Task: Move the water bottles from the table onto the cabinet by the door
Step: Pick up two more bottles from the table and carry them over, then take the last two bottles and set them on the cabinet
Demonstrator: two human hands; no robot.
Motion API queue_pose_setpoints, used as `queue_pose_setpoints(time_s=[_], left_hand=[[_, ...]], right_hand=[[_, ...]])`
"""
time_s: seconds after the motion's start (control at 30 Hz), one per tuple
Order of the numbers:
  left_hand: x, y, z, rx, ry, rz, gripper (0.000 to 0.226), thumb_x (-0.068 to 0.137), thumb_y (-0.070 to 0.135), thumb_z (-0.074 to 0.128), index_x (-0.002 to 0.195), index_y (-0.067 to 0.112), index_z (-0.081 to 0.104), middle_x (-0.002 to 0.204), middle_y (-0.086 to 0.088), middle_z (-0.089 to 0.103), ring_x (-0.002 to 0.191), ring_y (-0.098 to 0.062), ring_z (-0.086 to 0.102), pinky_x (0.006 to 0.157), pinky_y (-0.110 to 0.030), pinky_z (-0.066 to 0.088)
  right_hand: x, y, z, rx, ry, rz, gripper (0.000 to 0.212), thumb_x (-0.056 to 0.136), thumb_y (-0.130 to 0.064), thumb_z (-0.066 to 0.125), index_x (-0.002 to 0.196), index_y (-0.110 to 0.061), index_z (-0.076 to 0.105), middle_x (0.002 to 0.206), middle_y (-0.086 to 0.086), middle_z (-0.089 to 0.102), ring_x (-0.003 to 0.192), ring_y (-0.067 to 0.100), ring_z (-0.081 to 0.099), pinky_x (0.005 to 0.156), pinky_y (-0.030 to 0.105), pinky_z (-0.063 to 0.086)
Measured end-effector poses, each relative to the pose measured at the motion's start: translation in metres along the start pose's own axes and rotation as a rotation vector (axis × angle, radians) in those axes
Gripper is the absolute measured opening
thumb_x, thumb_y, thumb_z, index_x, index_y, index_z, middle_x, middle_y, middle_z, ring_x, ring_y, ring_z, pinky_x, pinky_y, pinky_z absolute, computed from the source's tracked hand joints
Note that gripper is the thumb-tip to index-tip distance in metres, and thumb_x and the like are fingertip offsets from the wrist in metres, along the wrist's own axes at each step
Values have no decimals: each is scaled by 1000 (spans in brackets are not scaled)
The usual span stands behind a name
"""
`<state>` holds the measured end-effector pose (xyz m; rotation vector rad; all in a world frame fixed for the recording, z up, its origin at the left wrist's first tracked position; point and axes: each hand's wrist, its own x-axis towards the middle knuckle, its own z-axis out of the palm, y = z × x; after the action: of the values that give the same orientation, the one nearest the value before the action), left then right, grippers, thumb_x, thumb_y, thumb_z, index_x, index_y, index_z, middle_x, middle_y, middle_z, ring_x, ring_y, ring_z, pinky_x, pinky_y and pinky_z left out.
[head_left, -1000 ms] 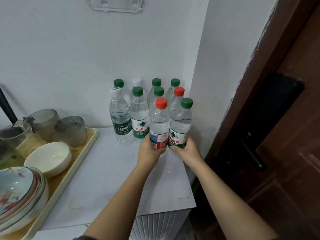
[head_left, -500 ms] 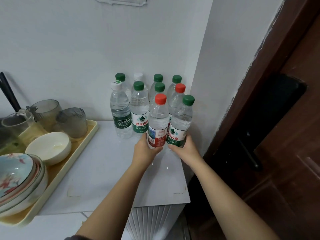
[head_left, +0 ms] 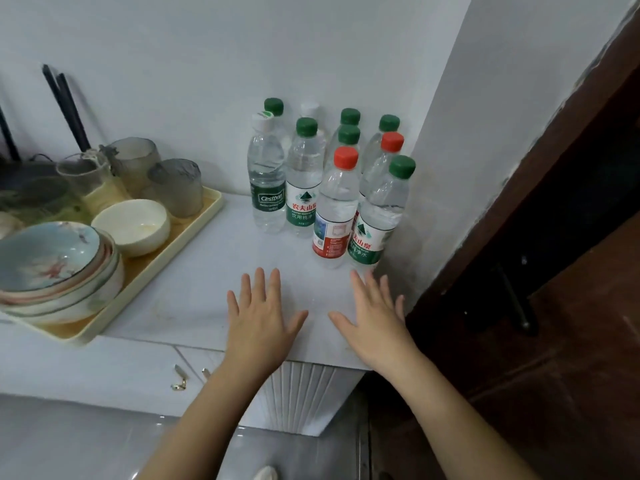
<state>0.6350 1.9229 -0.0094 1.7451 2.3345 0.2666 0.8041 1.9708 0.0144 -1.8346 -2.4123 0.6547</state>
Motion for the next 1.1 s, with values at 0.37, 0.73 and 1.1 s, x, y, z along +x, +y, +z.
queue_pose_setpoints(time_s=[0.37, 0.73, 1.1], left_hand=[[-122, -55, 17, -16, 57, -338, 96, 78, 73, 0, 155, 17, 8, 163, -11, 5, 150, -33, -1, 118, -53, 3], [-237, -84, 70, -100, -122, -746, 78, 95, 59, 32, 155, 18, 3, 163, -10, 0, 149, -32, -4, 118, -54, 2], [-322, -110, 102, -297, -295, -932, 74, 96, 60, 30, 155, 20, 7, 163, -9, 2, 150, -30, -4, 118, -55, -2]], right_hand=[[-38, -55, 49, -220, -187, -451, 78, 99, -57, 33, 156, -25, -9, 164, 6, -17, 149, 30, -21, 118, 56, -11], [-92, -77, 132, -413, -458, -791, 76, 100, -54, 34, 157, -21, -4, 165, 9, -11, 150, 31, -16, 120, 54, -9], [-135, -104, 208, -690, -726, -869, 76, 99, -56, 35, 157, -21, 0, 165, 11, -5, 151, 35, -11, 117, 60, -6]])
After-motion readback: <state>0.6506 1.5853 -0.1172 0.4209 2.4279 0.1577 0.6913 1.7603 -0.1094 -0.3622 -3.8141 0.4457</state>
